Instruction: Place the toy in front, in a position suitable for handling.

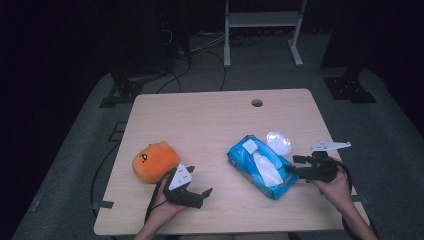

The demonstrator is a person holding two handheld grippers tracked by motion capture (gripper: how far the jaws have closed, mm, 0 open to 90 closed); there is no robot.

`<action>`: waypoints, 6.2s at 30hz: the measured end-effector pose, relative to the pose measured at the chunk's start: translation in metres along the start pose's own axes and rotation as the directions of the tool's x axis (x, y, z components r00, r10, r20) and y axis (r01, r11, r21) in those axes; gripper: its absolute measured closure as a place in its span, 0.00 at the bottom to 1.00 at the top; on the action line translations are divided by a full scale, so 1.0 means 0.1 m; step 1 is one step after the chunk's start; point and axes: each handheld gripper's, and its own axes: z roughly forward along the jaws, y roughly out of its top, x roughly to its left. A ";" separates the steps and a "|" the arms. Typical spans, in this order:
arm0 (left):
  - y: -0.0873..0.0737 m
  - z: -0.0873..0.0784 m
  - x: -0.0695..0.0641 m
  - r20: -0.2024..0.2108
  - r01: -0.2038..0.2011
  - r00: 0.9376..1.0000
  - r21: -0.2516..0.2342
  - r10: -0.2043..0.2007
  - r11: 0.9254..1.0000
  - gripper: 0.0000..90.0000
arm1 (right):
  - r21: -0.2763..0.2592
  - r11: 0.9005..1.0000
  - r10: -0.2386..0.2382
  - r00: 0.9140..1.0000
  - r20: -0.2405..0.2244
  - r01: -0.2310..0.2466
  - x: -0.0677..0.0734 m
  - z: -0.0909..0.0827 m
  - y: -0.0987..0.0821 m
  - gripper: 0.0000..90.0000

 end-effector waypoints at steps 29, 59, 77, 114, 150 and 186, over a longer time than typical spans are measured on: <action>-0.01 0.00 0.00 -0.006 -0.018 1.000 0.006 0.018 1.000 0.06 | 0.056 0.998 -0.012 0.994 0.107 0.006 0.14 0.05 0.10 1.00; 0.14 -0.14 0.17 0.000 0.001 1.000 -0.056 -0.001 0.998 0.06 | -0.070 0.992 0.115 0.978 0.173 -0.105 -0.32 -0.71 -0.29 0.64; 0.15 -0.74 1.08 -0.117 0.010 0.993 -0.053 -0.016 0.999 0.05 | -0.123 0.992 0.052 0.993 0.108 -0.039 -0.14 -0.74 -0.24 0.43; -0.17 -0.79 1.40 -0.094 0.194 0.976 -0.020 -0.195 0.981 0.46 | -0.163 0.985 0.069 0.994 0.091 -0.053 -0.18 -0.81 -0.36 0.40; 0.64 0.12 0.40 0.214 0.016 0.977 -0.065 -0.002 0.998 0.44 | -0.183 0.983 0.020 0.998 0.052 -0.011 -0.08 -0.85 -0.25 0.39; 0.44 0.32 0.03 0.289 -0.032 0.957 -0.019 0.036 0.999 0.38 | -0.022 0.996 -0.086 0.990 0.112 0.089 0.06 -0.34 -0.14 0.60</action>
